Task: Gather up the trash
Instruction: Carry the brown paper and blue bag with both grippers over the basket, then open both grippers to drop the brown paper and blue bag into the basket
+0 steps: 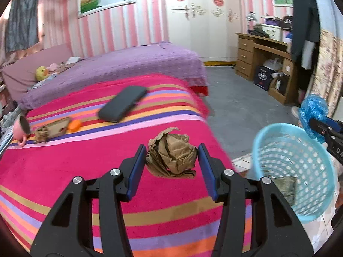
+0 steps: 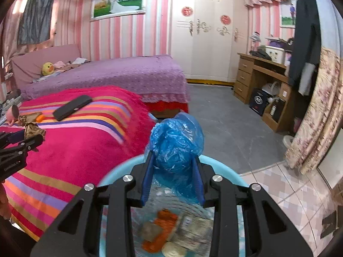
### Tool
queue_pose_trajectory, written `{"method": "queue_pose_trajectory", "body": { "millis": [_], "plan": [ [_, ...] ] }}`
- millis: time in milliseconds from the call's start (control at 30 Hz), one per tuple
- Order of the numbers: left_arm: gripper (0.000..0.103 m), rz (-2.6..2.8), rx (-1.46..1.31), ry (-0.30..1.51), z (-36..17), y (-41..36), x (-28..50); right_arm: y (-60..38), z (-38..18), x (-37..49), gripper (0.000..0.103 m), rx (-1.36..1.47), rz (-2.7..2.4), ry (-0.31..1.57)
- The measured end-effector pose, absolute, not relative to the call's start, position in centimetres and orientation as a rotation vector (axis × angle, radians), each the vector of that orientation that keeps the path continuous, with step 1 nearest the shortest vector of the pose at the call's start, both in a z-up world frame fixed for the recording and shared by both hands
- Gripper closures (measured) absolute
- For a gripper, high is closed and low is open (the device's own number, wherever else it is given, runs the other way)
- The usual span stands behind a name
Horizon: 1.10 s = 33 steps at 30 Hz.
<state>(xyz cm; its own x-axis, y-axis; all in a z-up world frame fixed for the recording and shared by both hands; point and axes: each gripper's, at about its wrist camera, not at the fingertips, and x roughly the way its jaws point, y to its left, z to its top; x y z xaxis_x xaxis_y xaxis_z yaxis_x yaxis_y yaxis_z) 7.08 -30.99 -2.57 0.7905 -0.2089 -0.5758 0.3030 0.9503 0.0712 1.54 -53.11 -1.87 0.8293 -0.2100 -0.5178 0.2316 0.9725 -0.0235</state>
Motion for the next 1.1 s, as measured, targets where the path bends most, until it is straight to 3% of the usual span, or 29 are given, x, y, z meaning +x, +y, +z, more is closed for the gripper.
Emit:
{"method": "queue_pose_trajectory", "body": {
  "millis": [700,867,1100],
  "plan": [
    [0.054,-0.453,0.223,0.675,-6.1,-45.0,5.5,-59.8,-5.4,-0.3,0.069,0.105,-0.282,0.6],
    [0.034,-0.468,0.225,0.689,-6.2,-45.5,5.9,-59.8,-5.5,-0.3,0.069,0.102,-0.279,0.594],
    [0.017,-0.44,0.243,0.642,-5.4,-43.6,6.2,-60.1,-6.1,-0.5,0.068,0.112,-0.277,0.6]
  ]
}}
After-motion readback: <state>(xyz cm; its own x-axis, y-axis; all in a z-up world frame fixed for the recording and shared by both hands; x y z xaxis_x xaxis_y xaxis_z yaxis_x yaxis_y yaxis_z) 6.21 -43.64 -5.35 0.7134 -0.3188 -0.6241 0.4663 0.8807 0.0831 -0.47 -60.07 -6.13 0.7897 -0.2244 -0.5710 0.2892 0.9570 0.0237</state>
